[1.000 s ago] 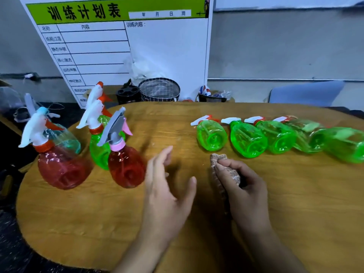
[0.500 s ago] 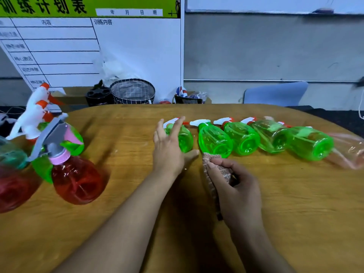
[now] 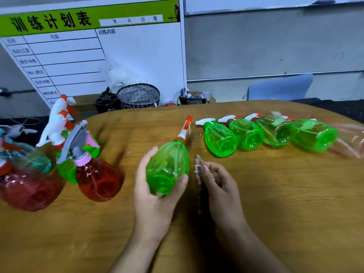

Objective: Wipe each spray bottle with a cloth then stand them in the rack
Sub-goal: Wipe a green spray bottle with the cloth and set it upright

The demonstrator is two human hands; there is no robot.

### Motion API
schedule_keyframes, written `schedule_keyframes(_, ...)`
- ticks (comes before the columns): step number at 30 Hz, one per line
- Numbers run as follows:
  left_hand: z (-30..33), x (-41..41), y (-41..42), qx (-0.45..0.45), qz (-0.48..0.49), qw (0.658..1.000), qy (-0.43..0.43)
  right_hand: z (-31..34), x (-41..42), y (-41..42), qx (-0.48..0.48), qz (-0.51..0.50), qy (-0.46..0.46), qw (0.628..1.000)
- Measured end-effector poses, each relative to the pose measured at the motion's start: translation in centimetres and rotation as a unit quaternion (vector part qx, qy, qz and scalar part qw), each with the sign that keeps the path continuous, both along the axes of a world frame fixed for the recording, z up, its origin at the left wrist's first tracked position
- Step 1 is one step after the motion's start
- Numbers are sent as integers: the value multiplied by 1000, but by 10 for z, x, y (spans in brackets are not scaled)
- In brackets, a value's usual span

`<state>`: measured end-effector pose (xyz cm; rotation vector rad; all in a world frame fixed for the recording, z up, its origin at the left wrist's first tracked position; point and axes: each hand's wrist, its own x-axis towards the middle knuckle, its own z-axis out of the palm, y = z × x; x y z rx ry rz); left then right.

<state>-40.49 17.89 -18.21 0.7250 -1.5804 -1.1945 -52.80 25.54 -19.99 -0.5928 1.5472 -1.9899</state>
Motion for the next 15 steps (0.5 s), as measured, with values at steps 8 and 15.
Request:
schedule_keyframes(8,-17,33,26,104,-62,993,1,-8,27,6,-43,4,-29,999)
schedule_keyframes(15,-27,40,13,209,-176,961,33,-6,25,19,-20,18,166,986)
